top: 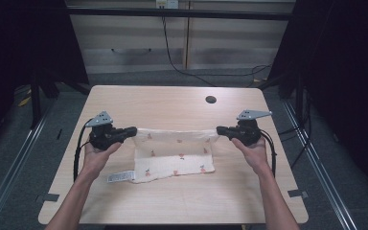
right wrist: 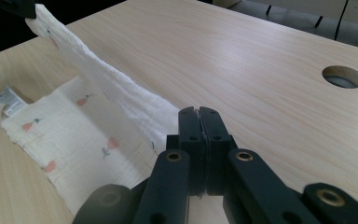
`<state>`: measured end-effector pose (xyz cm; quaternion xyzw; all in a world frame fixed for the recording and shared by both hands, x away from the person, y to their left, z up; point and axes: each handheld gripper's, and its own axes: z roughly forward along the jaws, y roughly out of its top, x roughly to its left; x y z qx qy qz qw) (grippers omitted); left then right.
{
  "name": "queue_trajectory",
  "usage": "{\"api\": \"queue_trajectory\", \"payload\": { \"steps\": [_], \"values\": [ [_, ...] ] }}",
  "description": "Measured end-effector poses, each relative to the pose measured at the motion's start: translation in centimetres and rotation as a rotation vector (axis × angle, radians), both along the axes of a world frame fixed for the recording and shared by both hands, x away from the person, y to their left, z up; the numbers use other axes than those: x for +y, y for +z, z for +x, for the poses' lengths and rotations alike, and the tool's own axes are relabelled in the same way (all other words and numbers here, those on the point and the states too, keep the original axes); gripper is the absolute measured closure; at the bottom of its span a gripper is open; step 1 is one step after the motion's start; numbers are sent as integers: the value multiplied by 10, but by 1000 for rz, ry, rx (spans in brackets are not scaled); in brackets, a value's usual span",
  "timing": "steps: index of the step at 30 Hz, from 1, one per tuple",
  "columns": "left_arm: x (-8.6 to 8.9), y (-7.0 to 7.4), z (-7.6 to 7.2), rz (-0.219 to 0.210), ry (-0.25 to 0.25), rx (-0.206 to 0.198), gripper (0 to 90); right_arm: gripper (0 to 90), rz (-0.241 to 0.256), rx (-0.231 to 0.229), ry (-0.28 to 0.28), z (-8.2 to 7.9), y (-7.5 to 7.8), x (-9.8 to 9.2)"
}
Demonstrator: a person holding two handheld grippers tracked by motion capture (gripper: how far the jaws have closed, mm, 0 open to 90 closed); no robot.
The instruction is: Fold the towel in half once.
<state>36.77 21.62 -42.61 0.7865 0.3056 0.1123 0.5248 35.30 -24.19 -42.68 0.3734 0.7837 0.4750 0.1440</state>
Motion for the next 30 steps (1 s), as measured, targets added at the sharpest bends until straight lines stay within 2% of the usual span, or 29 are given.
{"api": "queue_trajectory", "payload": {
  "steps": [3,7,9,13,19,22,25,30],
  "values": [
    [-1,0,-5,12,-10,6,867,895,7,4,-2,-5,-2,0],
    [-3,-1,-13,-9,-17,25,867,895,5,12,-1,-9,-9,0],
    [-5,-1,-17,16,-25,9,867,895,11,17,-3,-11,-13,-1],
    [-3,-9,-24,28,-22,9,867,895,18,27,3,-17,-21,-1],
    [-4,-21,-38,63,-42,40,866,894,16,41,20,-26,-28,2],
    [-6,-25,-41,113,-53,42,866,894,5,59,30,-31,-35,3],
    [-3,-30,-43,117,-55,60,866,894,-8,73,42,-38,-41,5],
    [-5,-42,-50,159,-75,83,866,893,-31,92,47,-42,-46,7]
  ]
}}
